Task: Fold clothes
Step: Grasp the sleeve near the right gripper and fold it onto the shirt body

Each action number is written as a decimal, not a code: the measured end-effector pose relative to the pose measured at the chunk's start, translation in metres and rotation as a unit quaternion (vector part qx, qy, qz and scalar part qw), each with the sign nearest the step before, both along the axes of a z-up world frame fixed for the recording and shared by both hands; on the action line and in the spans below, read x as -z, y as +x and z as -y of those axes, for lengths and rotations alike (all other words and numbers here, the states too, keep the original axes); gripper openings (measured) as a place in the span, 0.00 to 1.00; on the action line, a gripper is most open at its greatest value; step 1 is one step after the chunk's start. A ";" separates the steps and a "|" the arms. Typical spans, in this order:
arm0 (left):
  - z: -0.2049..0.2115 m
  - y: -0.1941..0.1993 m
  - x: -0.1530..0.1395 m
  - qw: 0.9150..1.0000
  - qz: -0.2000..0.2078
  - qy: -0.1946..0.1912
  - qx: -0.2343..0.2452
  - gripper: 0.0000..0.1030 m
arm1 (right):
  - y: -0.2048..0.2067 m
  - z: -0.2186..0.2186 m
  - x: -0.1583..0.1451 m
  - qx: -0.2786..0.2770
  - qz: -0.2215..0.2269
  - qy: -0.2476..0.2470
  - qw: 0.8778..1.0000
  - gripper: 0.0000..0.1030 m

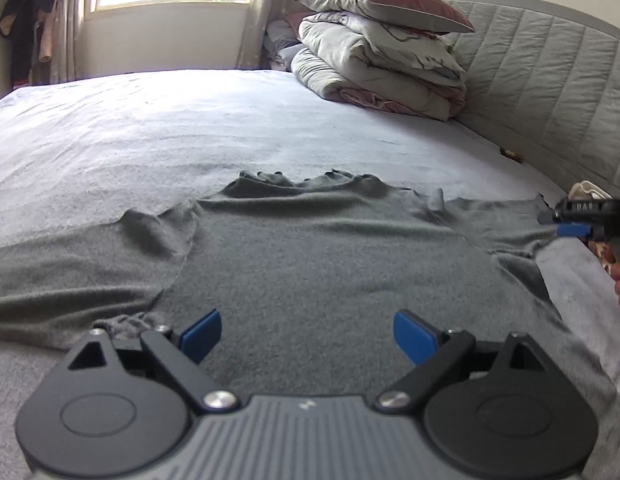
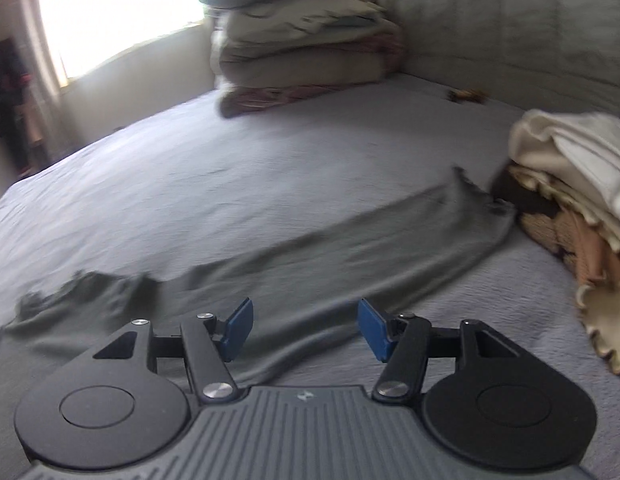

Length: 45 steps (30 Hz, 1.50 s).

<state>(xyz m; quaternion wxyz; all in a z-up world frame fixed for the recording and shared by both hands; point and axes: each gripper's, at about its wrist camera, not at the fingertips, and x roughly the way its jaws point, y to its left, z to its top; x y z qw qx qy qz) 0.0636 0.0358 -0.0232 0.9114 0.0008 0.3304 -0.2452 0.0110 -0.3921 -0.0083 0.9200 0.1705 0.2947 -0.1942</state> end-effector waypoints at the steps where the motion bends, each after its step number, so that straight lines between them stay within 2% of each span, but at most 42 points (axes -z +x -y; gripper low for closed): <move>1: 0.002 0.002 0.001 1.000 -0.002 0.000 0.000 0.91 | 0.001 0.004 0.003 0.009 -0.002 0.002 1.000 0.60; 8: 0.006 0.009 0.007 1.000 -0.008 0.003 0.001 0.91 | 0.007 0.026 0.021 0.051 -0.006 0.009 0.999 0.59; 11: 0.003 0.012 0.009 1.000 -0.011 0.002 -0.003 0.91 | 0.010 0.030 0.026 0.055 0.004 0.012 0.998 0.55; 14: 0.001 0.014 0.010 1.000 -0.013 0.002 -0.009 0.91 | 0.014 0.030 0.028 0.054 0.012 0.006 0.998 0.38; 16: 0.000 0.015 0.010 1.000 -0.013 0.001 -0.011 0.91 | 0.015 0.030 0.029 0.048 0.018 0.009 0.999 0.16; 19: 0.000 0.015 0.009 1.000 -0.012 0.002 -0.010 0.91 | 0.012 0.026 0.024 0.040 0.040 0.011 0.998 0.08; 23: 0.000 0.013 0.007 1.000 -0.007 0.003 -0.007 0.91 | 0.009 0.014 0.007 0.019 0.084 0.012 0.996 0.06; 30: 0.000 0.009 0.002 1.000 -0.002 0.003 -0.001 0.91 | 0.005 -0.034 -0.030 -0.075 0.167 0.031 0.983 0.05; 34: -0.001 0.006 0.000 1.000 -0.001 0.005 0.001 0.91 | 0.004 -0.070 -0.044 -0.148 0.186 0.023 0.971 0.05; 39: -0.003 0.005 -0.003 1.000 0.001 0.004 0.000 0.91 | 0.005 -0.114 -0.047 -0.235 0.177 0.005 0.956 0.05; 45: -0.007 0.004 -0.006 1.000 0.005 0.002 -0.002 0.91 | 0.010 -0.156 -0.034 -0.320 0.131 -0.005 0.938 0.05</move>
